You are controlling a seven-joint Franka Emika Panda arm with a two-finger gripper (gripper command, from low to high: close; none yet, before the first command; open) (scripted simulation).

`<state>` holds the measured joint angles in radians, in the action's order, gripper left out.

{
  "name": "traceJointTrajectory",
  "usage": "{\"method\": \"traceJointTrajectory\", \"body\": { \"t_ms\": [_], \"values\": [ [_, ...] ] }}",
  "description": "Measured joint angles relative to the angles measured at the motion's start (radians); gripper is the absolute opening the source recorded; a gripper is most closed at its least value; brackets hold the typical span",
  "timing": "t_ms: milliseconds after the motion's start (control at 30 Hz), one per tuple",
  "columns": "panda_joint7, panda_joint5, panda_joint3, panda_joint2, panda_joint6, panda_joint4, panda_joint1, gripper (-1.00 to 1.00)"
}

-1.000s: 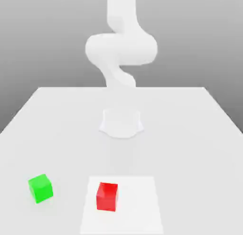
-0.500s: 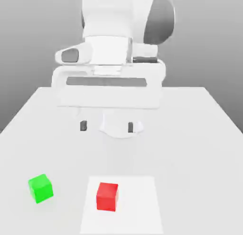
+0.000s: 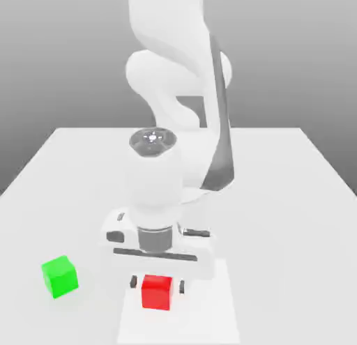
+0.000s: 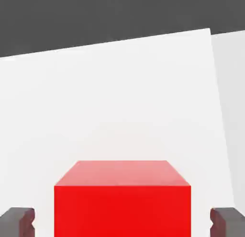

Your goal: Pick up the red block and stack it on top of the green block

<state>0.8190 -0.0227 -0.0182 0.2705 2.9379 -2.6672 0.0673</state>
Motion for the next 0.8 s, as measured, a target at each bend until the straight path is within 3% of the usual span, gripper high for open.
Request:
{"method": "traceJointTrajectory", "body": {
  "t_ms": [133, 333, 533, 600, 733, 767, 800],
  "values": [
    [0.001, 0.002, 0.002, 0.005, 0.004, 0.001, 0.002, -1.00],
    [0.009, 0.017, -0.009, -0.184, -0.158, -0.026, 0.003, -1.00],
    [-0.159, 0.022, -0.135, -0.256, -0.277, 0.020, 0.292, -1.00],
    [-0.204, 0.010, -0.141, -0.237, -0.269, 0.032, 0.376, -1.00],
    [-0.247, -0.034, -0.102, -0.109, -0.153, 0.041, 0.371, -1.00],
    [-0.254, -0.043, -0.097, -0.084, -0.129, 0.043, 0.374, 1.00],
    [-0.254, -0.043, -0.097, -0.084, -0.129, 0.043, 0.374, 1.00]
  ]
}}
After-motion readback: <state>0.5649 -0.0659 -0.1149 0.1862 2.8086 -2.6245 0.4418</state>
